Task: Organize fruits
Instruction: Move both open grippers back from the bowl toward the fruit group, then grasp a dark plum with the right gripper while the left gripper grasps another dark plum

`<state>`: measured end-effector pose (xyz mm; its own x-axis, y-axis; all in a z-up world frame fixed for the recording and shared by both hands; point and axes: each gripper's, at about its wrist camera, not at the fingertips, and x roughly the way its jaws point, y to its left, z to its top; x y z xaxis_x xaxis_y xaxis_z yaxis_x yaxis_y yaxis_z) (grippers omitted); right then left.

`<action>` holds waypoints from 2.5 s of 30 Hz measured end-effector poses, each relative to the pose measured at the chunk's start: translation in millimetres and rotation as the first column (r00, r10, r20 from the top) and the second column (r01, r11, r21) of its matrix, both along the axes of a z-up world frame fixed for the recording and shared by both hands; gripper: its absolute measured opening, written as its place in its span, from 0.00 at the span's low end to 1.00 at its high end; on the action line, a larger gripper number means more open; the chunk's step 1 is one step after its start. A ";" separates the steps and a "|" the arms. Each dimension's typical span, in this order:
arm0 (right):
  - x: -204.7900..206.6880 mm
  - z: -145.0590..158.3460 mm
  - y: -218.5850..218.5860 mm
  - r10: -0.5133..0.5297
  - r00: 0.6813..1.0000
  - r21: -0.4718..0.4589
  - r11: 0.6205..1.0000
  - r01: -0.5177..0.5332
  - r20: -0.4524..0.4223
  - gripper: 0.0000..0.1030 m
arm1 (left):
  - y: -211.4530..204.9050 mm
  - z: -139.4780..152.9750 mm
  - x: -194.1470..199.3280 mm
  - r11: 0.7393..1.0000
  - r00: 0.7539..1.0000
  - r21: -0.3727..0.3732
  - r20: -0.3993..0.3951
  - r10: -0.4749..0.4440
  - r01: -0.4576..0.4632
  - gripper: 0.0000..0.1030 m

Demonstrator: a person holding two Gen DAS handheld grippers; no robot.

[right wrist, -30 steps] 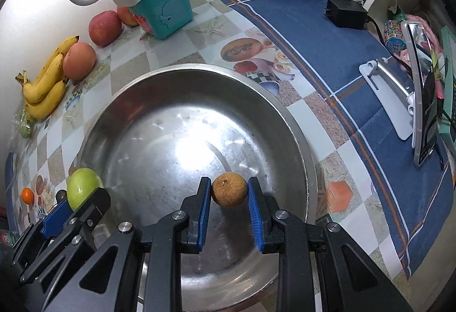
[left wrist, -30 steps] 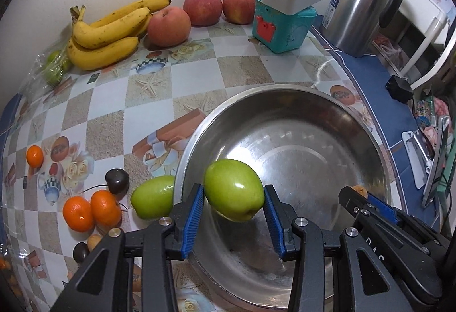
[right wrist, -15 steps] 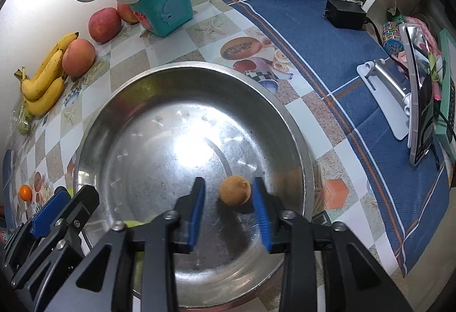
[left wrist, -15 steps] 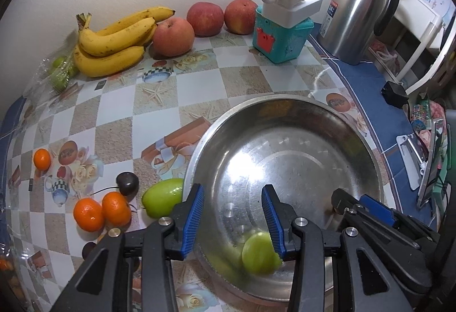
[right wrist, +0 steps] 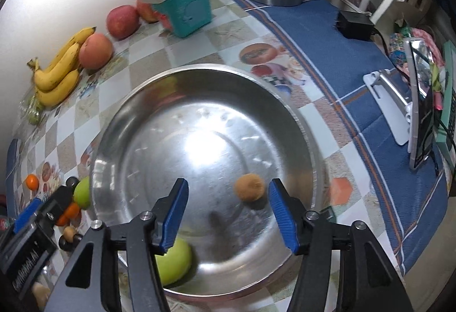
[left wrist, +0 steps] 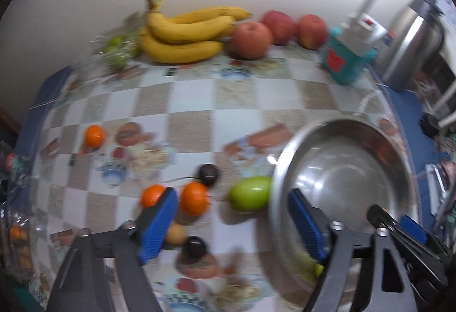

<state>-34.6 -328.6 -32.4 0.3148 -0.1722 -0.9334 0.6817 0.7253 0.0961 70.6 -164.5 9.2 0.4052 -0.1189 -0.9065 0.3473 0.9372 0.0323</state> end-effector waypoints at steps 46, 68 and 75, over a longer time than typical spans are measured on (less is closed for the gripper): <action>66.8 15.1 143.6 0.310 0.932 -0.002 0.949 -0.315 0.187 0.90 | 183.7 15.9 32.4 0.934 0.935 -0.071 0.033 0.354 -0.351 1.00; 79.3 -28.9 169.7 0.432 0.895 0.153 0.882 -0.445 0.115 0.47 | 171.5 -45.5 43.3 0.920 0.907 -0.126 -0.261 0.331 -0.372 0.89; 80.5 -39.5 174.6 0.456 0.886 0.182 0.867 -0.464 0.086 0.40 | 168.0 -48.0 41.8 0.918 0.903 -0.151 -0.294 0.312 -0.367 0.77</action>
